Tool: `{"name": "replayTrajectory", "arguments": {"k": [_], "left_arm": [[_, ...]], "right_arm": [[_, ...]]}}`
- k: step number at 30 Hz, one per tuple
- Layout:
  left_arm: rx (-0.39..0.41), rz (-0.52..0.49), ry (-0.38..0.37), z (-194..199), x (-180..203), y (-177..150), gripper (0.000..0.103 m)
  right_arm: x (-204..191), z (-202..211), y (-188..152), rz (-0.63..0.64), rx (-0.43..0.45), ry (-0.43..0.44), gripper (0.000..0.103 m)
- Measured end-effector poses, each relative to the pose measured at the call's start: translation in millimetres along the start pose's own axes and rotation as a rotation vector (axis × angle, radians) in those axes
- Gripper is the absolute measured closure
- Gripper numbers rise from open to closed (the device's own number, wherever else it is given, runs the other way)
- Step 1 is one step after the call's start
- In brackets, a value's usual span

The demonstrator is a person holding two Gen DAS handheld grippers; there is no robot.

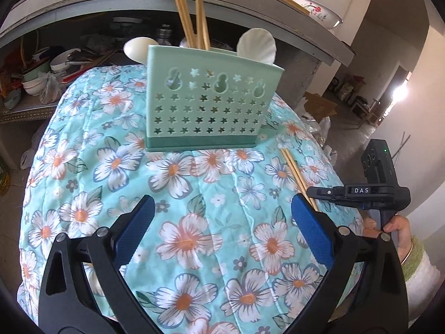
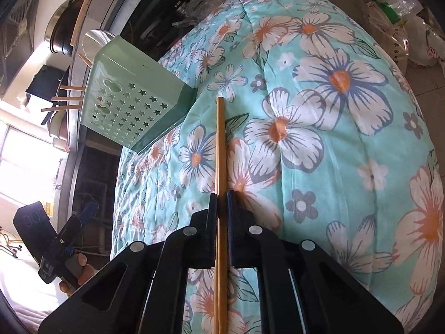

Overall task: Organize utensils
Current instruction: 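Reach the right tool to the remaining chopsticks and grasp them, then grasp one chopstick with the left tool while the right tool holds the other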

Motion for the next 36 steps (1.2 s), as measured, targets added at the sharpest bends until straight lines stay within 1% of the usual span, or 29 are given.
{"name": "replayTrajectory", "arguments": {"k": [7,11,15,16,17,19,20,21,23,28,30,34,36], "left_arm": [[-0.058,-0.051,-0.085,-37,40,10,0.008],[-0.110,-0.063,-0.126,-65,61,16,0.008],[-0.154,-0.052,-0.169,-91,78,23,0.009],[-0.163,-0.048,-0.181,-98,82,26,0.014],[-0.178,-0.046,-0.190,-105,86,29,0.022],[-0.213,-0.044,-0.195,-121,94,32,0.031],[-0.225,-0.041,-0.192,-129,97,34,0.037],[-0.240,-0.041,-0.189,-137,100,36,0.039],[-0.260,-0.050,-0.175,-151,104,40,0.051],[-0.322,-0.075,-0.113,-185,110,45,0.066],[-0.334,-0.093,-0.092,-193,113,47,0.072],[-0.355,-0.106,-0.044,-201,112,46,0.090],[-0.351,-0.098,-0.046,-200,110,45,0.091]], "right_arm": [[14,7,-3,-0.075,0.000,0.094,0.096],[17,13,-5,-0.076,0.015,0.108,0.096],[20,18,-7,-0.074,0.019,0.107,0.096],[21,19,-8,-0.073,0.019,0.106,0.096],[25,22,-9,-0.072,0.018,0.106,0.096],[28,24,-12,-0.072,0.019,0.102,0.096],[29,24,-12,-0.073,0.019,0.105,0.096],[29,24,-13,-0.074,0.020,0.107,0.096],[31,26,-14,-0.076,0.024,0.109,0.096],[32,27,-15,-0.076,0.028,0.106,0.096],[32,27,-15,-0.074,0.030,0.103,0.096],[33,28,-15,-0.075,0.031,0.102,0.096],[34,28,-15,-0.076,0.029,0.103,0.096]]}}
Point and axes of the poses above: each gripper's, at about its wrist camera, not at the fingertips, and z roughly against the way its jaws point, x to its right, y to its top, the point moved 6 cm from there along -z, roughly the way its jaws point, and after that the axes turned 8 degrees about -z, right-handed, at the moved point
